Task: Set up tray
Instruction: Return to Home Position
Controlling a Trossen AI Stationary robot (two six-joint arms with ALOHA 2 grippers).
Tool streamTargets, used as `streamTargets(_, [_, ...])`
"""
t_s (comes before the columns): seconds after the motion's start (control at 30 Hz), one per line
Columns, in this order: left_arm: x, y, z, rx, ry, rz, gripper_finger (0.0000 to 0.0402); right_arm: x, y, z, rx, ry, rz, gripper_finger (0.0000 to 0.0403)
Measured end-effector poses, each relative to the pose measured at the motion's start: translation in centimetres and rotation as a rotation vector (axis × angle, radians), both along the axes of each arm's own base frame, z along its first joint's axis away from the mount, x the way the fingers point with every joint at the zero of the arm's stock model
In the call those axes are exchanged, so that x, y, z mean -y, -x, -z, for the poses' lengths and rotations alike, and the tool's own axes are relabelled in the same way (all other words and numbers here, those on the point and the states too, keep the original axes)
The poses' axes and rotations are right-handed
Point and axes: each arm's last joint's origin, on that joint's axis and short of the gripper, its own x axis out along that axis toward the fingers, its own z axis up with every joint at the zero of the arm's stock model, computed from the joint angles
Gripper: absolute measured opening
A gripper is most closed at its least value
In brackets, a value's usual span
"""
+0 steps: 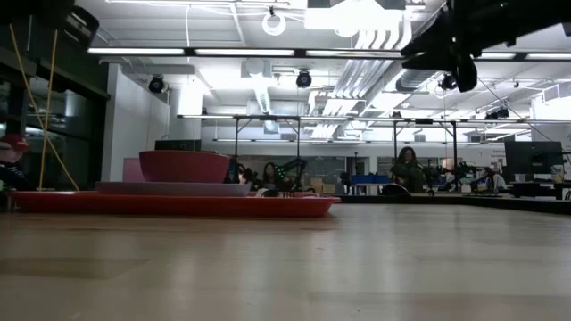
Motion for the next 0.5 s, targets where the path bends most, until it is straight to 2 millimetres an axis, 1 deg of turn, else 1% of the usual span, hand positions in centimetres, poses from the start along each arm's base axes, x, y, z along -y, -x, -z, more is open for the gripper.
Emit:
streamTargets(0.23, [0.0, -1.1, 2.0, -0.039, 0.002, -0.005, 0.0179, -0.1, 0.9, 2.0, 0.001, -0.014, -0.011, 0.0094])
streamTargets(0.3, [0.0, -1.3, 2.3, -0.027, 0.002, -0.005, 0.0179, -0.1, 0.9, 2.5, -0.005, -0.026, -0.008, 0.0094])
streamTargets(0.5, [0.0, -1.8, 3.3, -0.040, 0.002, -0.009, 0.0179, -0.1, 0.9, 3.3, 0.008, -0.026, -0.002, 0.0094])
